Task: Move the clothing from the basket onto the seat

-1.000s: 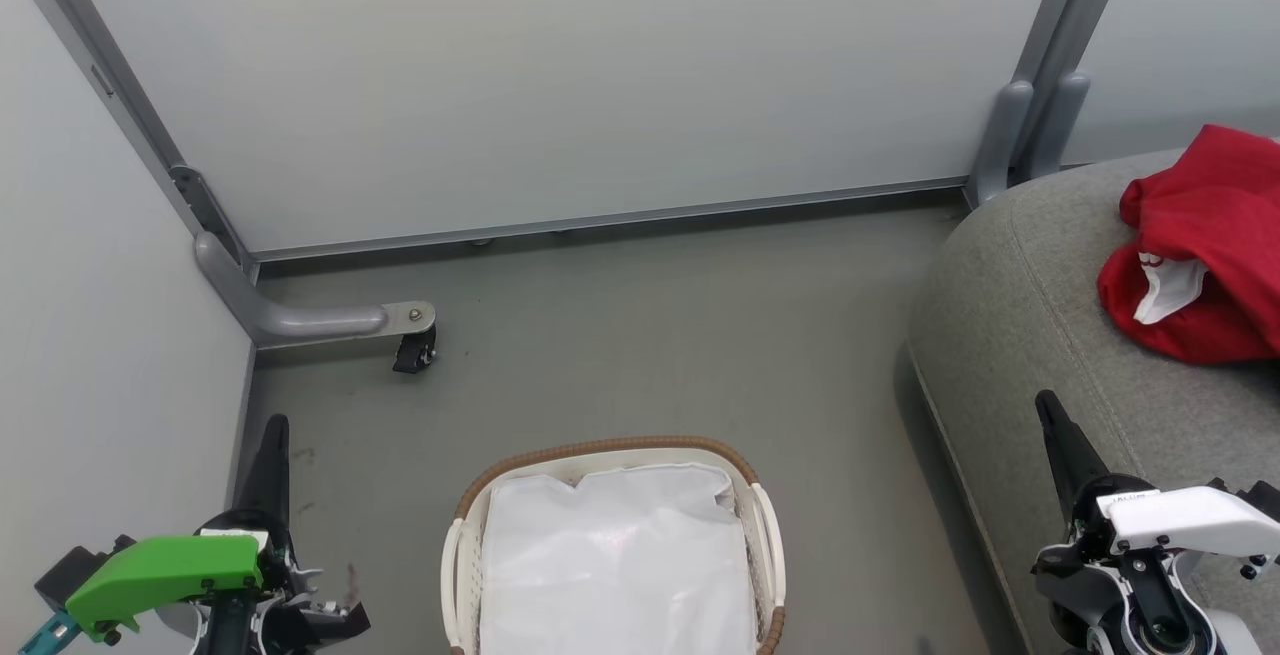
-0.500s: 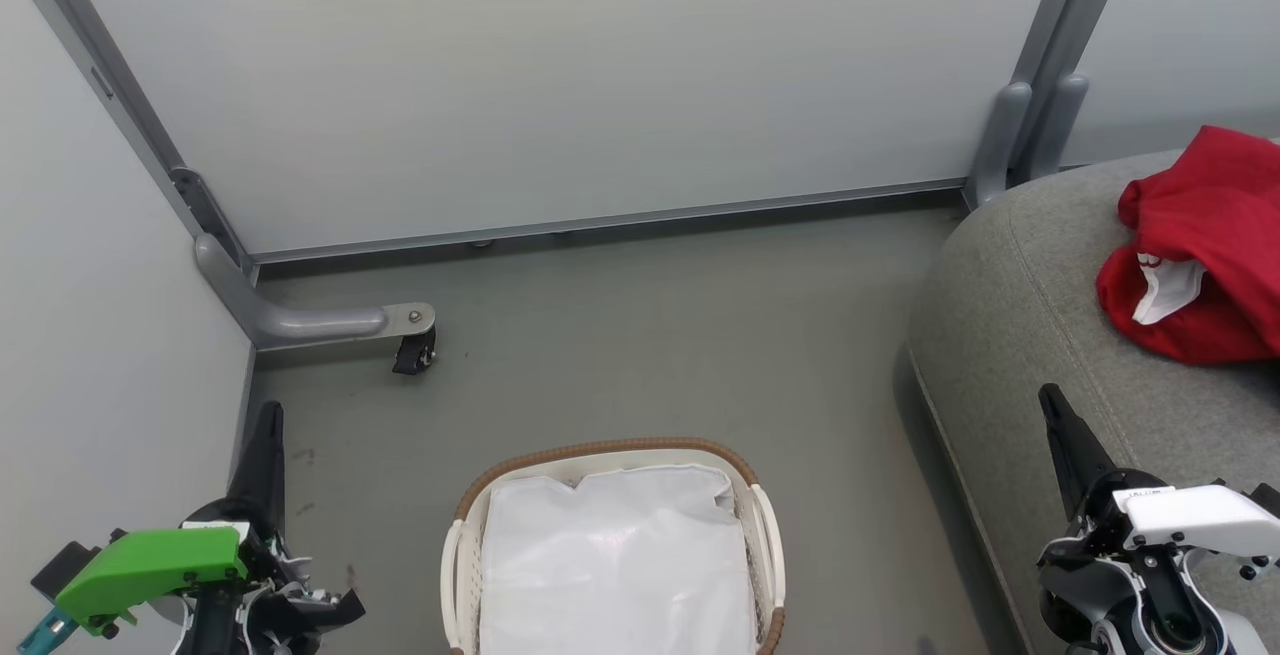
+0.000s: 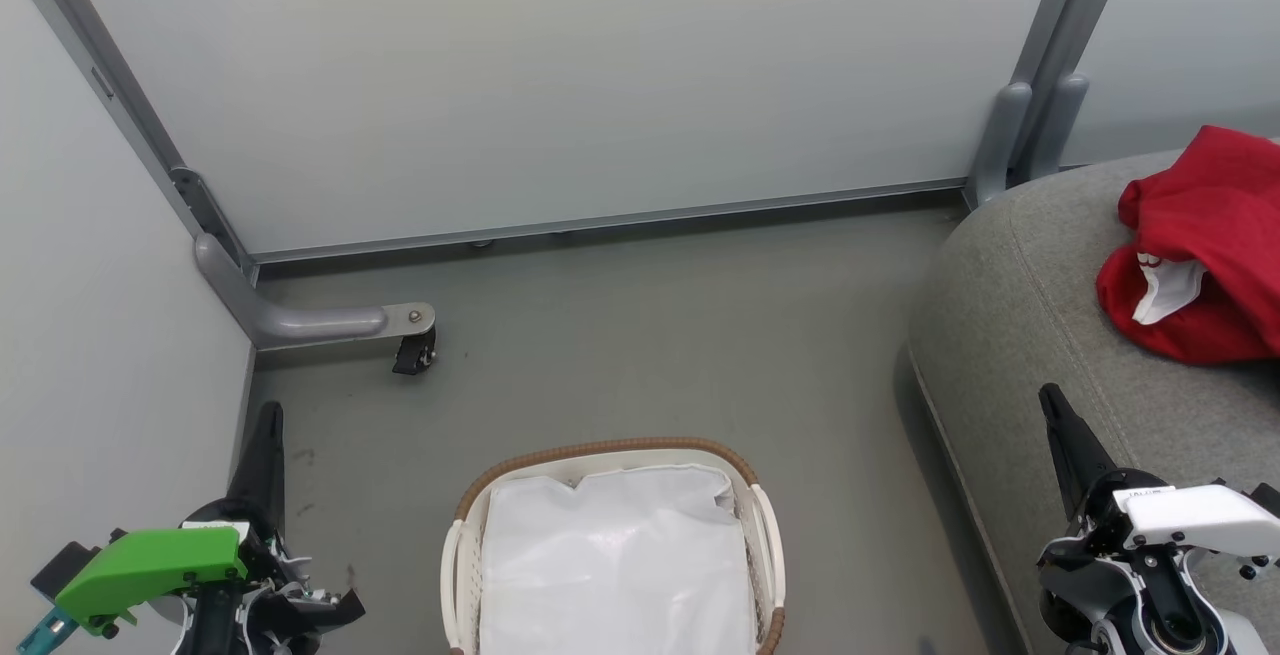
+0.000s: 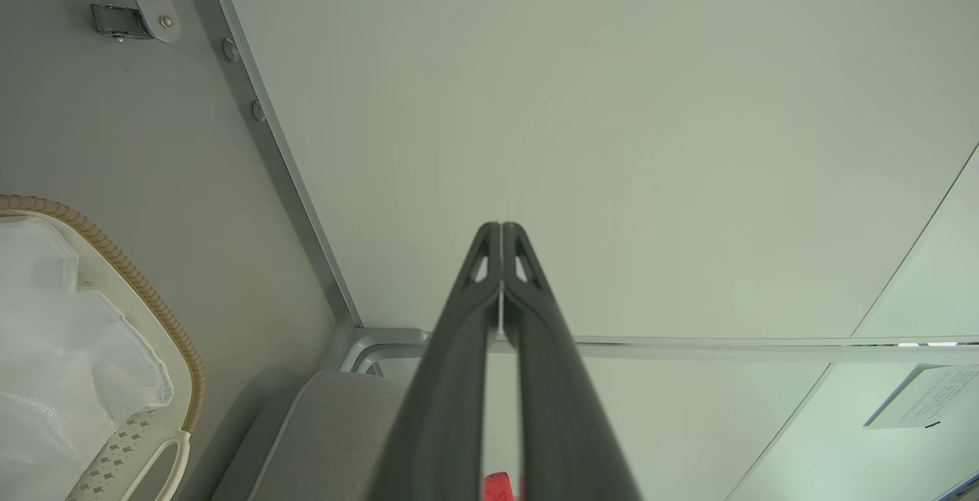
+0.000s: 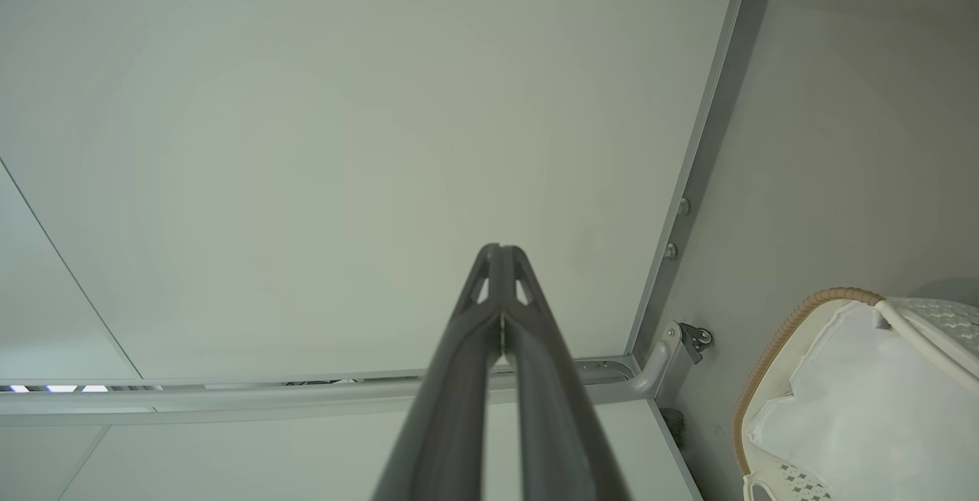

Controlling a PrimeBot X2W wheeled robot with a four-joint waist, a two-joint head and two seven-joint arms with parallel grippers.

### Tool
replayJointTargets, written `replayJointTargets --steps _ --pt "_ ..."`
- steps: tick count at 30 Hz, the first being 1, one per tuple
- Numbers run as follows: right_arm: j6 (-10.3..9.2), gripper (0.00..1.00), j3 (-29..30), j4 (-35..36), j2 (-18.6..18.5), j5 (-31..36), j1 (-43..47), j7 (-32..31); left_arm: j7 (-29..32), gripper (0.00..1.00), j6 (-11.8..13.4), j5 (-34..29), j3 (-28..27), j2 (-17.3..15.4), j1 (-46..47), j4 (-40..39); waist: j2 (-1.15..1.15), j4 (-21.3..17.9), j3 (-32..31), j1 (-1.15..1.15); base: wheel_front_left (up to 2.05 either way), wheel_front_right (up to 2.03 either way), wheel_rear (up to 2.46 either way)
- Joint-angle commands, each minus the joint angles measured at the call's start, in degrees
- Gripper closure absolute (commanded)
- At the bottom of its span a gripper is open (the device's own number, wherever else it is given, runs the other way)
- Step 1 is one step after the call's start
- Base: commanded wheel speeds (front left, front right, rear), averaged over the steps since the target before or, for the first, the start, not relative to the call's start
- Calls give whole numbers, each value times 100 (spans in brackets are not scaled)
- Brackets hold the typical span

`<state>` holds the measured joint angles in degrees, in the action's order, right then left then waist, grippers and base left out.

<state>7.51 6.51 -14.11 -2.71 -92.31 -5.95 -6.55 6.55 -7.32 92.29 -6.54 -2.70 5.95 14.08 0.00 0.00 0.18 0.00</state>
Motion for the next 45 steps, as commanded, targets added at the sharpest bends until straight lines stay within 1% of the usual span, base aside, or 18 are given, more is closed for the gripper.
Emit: replayJointTargets --steps 1,45 --pt "-4 100 14 26 -33 -19 -47 -17 19 100 -31 21 -14 -33 59 -11 0 0 0 0 0 0 0" --pt "-4 100 13 25 -32 -20 -46 -16 17 100 -31 22 -11 -33 58 -12 0 0 0 0 0 0 0"
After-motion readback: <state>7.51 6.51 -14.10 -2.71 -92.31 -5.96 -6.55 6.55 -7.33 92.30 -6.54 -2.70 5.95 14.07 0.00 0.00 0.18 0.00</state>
